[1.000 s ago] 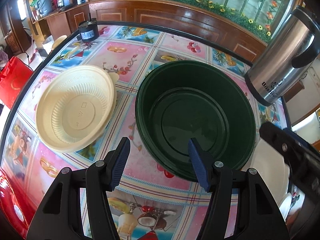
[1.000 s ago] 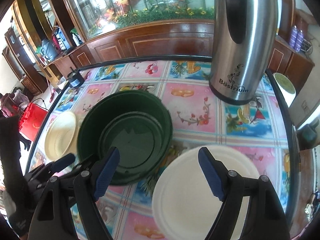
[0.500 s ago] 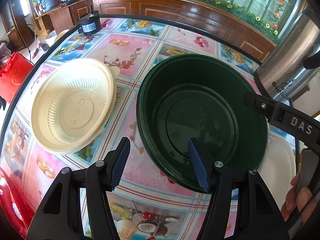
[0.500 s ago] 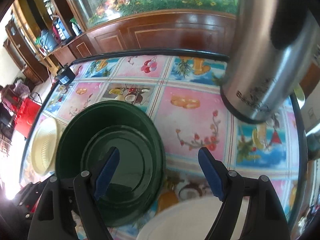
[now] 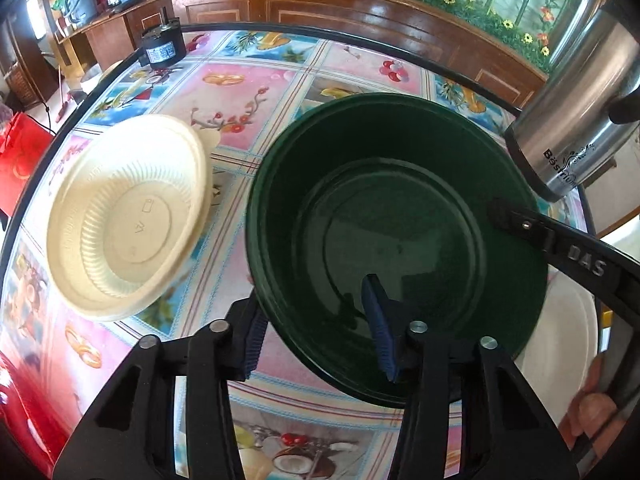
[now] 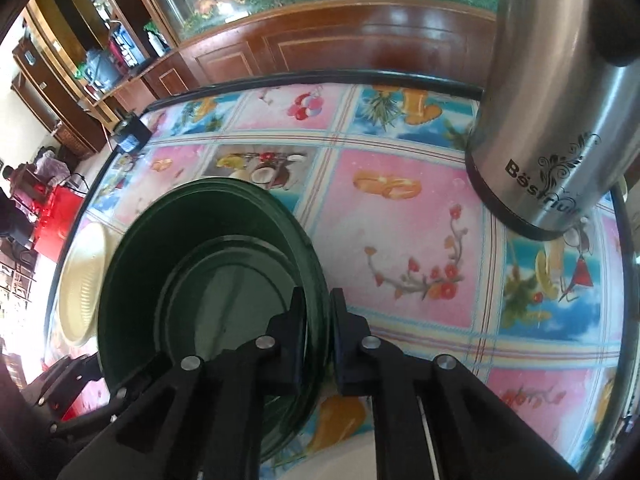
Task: Organize plates and bowls
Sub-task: 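Close both grippers on opposite points of the green basin rim, then carry the green basin with both grippers onto the stacked red plates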
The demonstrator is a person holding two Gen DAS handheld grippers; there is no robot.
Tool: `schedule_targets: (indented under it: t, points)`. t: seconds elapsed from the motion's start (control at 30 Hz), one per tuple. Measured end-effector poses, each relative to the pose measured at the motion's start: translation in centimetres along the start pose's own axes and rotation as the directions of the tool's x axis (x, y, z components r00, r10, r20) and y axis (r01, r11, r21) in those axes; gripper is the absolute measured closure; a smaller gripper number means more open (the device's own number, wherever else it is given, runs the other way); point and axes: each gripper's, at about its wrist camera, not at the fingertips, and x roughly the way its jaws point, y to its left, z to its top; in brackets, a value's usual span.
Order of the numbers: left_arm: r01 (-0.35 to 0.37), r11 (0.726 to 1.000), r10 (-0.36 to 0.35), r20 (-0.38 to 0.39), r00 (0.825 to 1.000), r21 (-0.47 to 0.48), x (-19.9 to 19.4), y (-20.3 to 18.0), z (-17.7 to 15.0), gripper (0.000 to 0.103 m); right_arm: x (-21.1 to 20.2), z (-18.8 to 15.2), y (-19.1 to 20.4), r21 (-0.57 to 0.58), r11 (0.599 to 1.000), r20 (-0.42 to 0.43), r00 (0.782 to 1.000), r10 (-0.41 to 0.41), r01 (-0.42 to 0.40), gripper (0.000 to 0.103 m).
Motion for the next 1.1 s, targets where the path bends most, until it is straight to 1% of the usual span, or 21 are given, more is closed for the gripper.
schedule_targets:
  t: [0.07,0.2,0.37,0.53,0.67,0.73,0.87,1.0,1.1]
  points:
    - [-0.002,1.0,0.002,0.003,1.0,-0.001,-0.3,0.5,-0.3,0.073,-0.5,-0.4,0.1,0.01,1.0,0.01,1.0,0.006,-0.006,0.093]
    - [-0.002,1.0,0.002,0.016,1.0,0.009,-1.8,1.4,-1.1,0.073,-1.6,-1.2,0.5,0.026,0.999,0.024,0.999,0.022,-0.022,0.092]
    - [-0.002,1.0,0.001,0.048,0.999,0.024,-4.5,3.0,-2.4,0.073,-3.7,-2.7,2.2,0.018,0.999,0.056,0.998,0.033,-0.034,0.092]
    - [0.005,0.999,-0.007,0.075,0.997,0.034,-7.6,5.5,-4.6,0.073,-5.8,-5.0,4.3,0.006,0.999,0.072,0.996,0.049,-0.05,0.09]
    - [0.007,0.999,-0.01,0.074,0.997,0.032,-9.4,7.7,-6.3,0.073,-7.3,-7.4,6.7,-0.004,0.998,0.069,0.996,0.059,-0.059,0.088]
    - [-0.004,0.999,0.001,0.08,0.997,0.044,-10.6,9.2,-7.5,0.073,-7.9,-8.5,8.0,-0.012,0.998,0.063,0.996,0.064,-0.063,0.087]
    - [-0.006,1.0,0.004,0.073,0.997,0.022,-12.5,12.9,-9.6,0.073,-8.7,-10.8,11.3,-0.034,0.996,0.035,0.996,0.082,-0.081,0.086]
    - [-0.032,0.999,0.032,0.077,0.996,-0.008,-15.1,17.6,-11.8,0.073,-9.2,-13.1,15.5,-0.067,0.991,0.005,0.993,0.116,-0.116,0.085]
    - [-0.052,0.998,0.055,0.076,0.996,-0.047,-16.6,21.3,-13.1,0.073,-9.4,-14.5,18.8,-0.098,0.985,-0.007,0.99,0.141,-0.141,0.084]
